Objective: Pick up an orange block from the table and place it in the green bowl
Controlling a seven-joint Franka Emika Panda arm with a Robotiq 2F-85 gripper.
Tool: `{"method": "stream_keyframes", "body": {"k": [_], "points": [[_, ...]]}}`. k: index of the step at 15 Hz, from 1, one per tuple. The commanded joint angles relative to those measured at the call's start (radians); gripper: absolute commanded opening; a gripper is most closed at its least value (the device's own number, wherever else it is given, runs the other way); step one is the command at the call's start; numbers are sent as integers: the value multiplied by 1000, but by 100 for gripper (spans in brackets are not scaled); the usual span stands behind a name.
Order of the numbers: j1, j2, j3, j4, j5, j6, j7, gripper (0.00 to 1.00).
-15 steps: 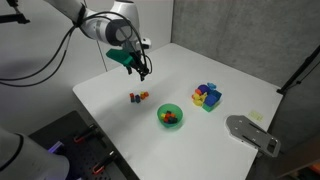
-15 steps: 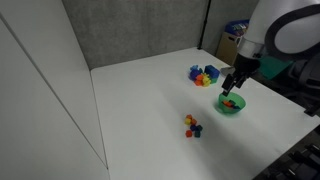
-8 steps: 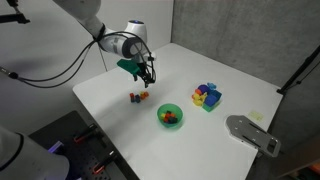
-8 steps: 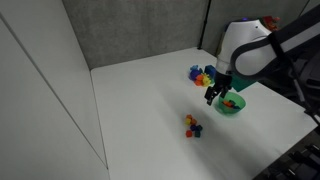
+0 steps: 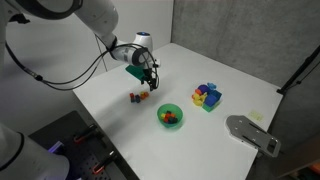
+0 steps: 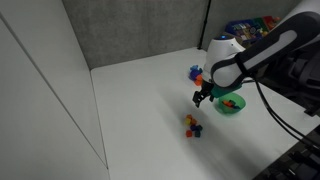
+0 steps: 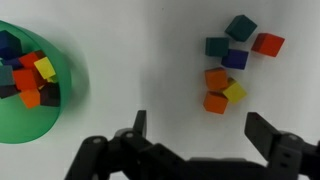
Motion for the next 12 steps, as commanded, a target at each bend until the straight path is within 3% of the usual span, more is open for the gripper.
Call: {"method": "stream_keyframes", "body": {"k": [1,12], "points": [[34,91,-34,103,5,20,70,100],[108,280,-79,253,25,92,198,100]]}}
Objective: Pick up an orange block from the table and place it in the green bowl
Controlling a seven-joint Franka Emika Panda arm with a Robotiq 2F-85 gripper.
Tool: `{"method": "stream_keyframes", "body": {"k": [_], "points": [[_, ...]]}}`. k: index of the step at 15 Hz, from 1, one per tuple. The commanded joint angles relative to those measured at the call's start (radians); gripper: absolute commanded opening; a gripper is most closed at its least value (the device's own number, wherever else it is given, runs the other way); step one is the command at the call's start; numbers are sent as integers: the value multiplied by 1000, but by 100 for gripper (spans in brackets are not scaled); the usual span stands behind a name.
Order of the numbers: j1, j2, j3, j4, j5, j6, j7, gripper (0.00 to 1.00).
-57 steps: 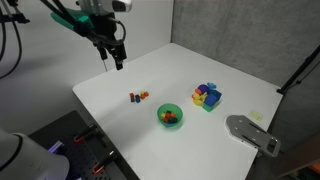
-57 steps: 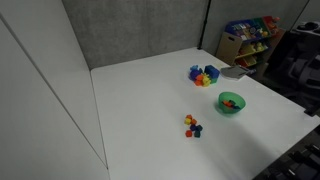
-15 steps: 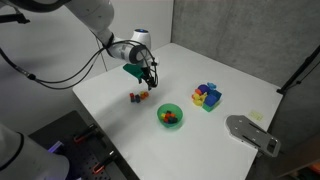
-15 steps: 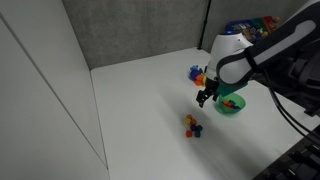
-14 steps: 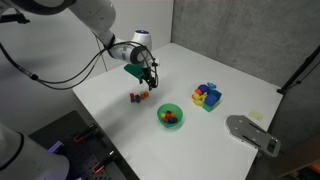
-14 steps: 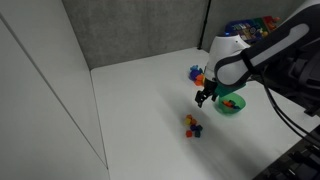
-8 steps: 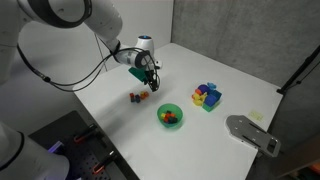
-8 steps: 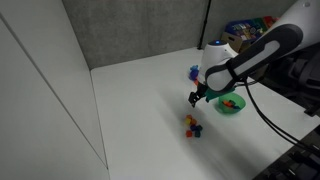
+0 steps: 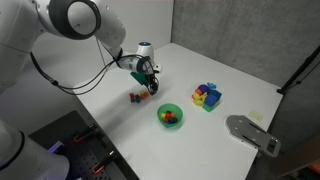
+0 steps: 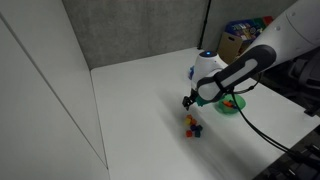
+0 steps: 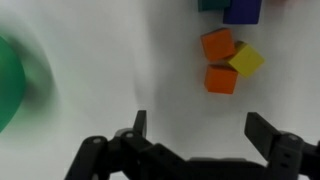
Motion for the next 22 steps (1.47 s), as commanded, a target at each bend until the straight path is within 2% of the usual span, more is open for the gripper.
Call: {"method": "stream_keyframes", "body": {"k": [1,10,13,15,22], "points": [[34,56,-17,49,23,24,34,100],[69,95,-25,53,47,60,43,100],[70,98,-29,48,48,65,42,97],[72,100,-31,46,47,66,43,71],[79,93,-32,39,46,57,41,15]]}}
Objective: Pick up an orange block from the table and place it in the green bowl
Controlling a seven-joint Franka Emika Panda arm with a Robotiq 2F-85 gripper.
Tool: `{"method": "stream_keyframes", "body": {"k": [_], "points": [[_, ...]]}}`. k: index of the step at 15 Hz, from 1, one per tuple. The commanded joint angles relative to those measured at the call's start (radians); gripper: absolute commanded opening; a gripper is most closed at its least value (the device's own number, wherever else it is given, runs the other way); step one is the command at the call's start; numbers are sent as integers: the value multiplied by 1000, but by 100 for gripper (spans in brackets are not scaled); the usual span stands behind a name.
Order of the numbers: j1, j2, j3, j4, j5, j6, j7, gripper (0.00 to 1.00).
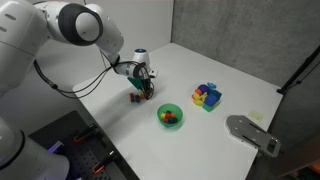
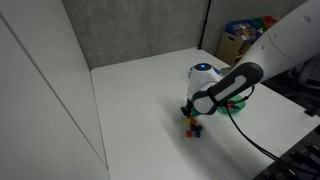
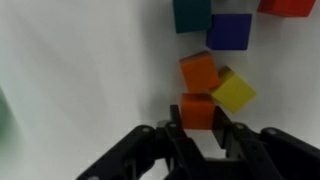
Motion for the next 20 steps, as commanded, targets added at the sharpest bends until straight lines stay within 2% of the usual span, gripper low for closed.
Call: {"method": "stream_keyframes", "body": {"k": [1,7,11,16,20], "points": [[17,-8,-15,6,15,-9,11,8],[-5,-102,-32,-37,6,-57,-14,10],[-40,-210,-56,-89,-6,-143,-36,10],[-93,-326,-124,-164,-61,-222,-26,11],[-146,-369,-171,-226,-112,-226,-18,10]]}}
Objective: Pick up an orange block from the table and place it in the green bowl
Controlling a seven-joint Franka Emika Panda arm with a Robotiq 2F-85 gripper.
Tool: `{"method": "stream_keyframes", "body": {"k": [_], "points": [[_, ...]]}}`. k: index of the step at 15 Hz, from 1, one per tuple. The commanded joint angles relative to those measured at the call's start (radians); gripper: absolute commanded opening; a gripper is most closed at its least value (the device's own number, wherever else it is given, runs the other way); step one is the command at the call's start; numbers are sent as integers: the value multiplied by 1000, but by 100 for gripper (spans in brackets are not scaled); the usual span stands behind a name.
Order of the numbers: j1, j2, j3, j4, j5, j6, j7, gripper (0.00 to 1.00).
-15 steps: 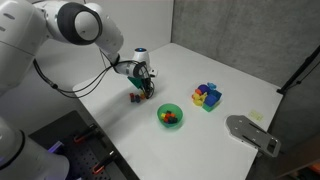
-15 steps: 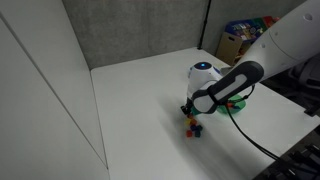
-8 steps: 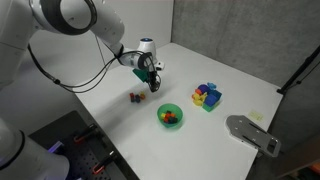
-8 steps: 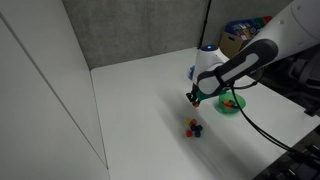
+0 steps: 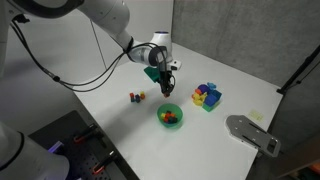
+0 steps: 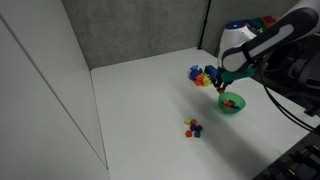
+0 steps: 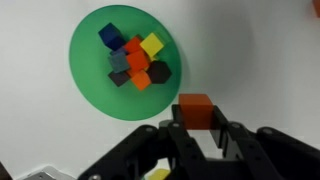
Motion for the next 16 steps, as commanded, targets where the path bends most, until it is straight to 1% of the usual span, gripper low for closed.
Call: {"method": "stream_keyframes", "body": {"k": [1,2,3,4,5,6,10,11,14,16], "points": [[-41,-59,-28,-83,-56,-7,2,10],[-50,-64,-35,-96,-67,-9,4,11],[-61,-64,-38,-107,-72,-9,2,20],[-68,-68,-41,-118,-78,-10,1,56],[-75,-74,-41,-128,-79,-10,-3,56],[-83,-84,-38,-140,-75,-10,-10,62],[-108,-158,-17,-186,-59,-23,-53,94],[-115,-187,-9,-201,-55,-29,-74,99],[-140,-290,23,-243,-47,-83,-151,100],[-164,-376,54,-275,-31,-144,-216,100]]}}
